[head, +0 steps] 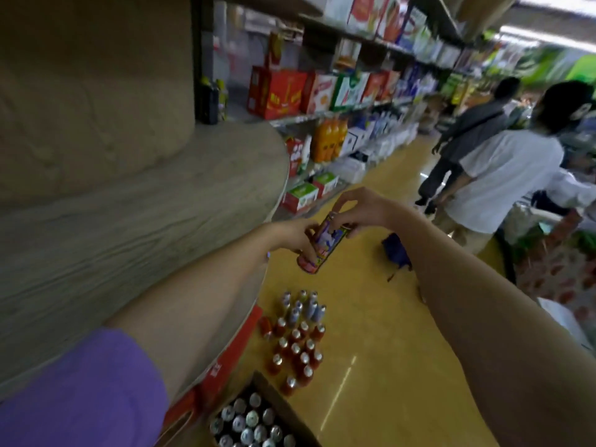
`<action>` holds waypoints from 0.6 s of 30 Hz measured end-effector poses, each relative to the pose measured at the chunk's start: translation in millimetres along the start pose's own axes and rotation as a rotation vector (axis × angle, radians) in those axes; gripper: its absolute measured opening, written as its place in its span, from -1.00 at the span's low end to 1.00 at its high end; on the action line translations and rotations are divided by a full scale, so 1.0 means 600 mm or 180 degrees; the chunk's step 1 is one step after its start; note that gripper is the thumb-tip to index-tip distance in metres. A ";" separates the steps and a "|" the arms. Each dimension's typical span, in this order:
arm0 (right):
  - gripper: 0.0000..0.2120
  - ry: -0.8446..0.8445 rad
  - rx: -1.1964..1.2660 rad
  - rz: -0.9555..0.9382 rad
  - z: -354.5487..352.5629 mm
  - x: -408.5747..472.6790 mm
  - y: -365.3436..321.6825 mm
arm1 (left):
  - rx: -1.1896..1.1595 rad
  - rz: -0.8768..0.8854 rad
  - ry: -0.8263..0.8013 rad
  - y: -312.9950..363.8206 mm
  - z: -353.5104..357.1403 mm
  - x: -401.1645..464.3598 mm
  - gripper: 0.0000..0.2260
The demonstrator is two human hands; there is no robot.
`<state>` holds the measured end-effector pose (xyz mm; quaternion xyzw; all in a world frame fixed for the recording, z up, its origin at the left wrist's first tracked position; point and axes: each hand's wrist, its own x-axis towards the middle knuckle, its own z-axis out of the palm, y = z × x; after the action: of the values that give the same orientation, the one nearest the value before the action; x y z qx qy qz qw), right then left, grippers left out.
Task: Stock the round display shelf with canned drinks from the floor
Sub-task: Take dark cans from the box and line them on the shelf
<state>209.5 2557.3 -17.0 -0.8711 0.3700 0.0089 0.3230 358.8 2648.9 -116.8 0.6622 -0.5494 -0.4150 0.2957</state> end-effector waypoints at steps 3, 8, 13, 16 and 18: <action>-0.57 0.0020 -0.0142 -0.0260 -0.035 -0.016 -0.048 | -0.0236 0.0161 0.0247 0.042 -0.017 -0.042 -0.61; -0.67 0.0029 -0.0179 -0.0705 -0.074 -0.042 -0.108 | -0.0407 0.0305 0.0679 0.096 -0.036 -0.109 -0.53; -0.73 0.0105 -0.0042 -0.1190 -0.082 -0.052 -0.154 | -0.0739 0.0251 0.1326 0.124 -0.048 -0.176 -0.50; -0.69 0.0059 0.0049 -0.1466 -0.075 -0.055 -0.186 | -0.0976 0.0259 0.1539 0.131 -0.051 -0.221 -0.54; -0.66 -0.0022 0.0074 -0.1656 -0.065 -0.056 -0.211 | -0.1129 0.0250 0.1706 0.130 -0.053 -0.253 -0.59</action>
<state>258.8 2622.1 92.9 -0.9331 0.1325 -0.0757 0.3257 341.0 2777.1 -1.1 0.6644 -0.3963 -0.3034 0.5564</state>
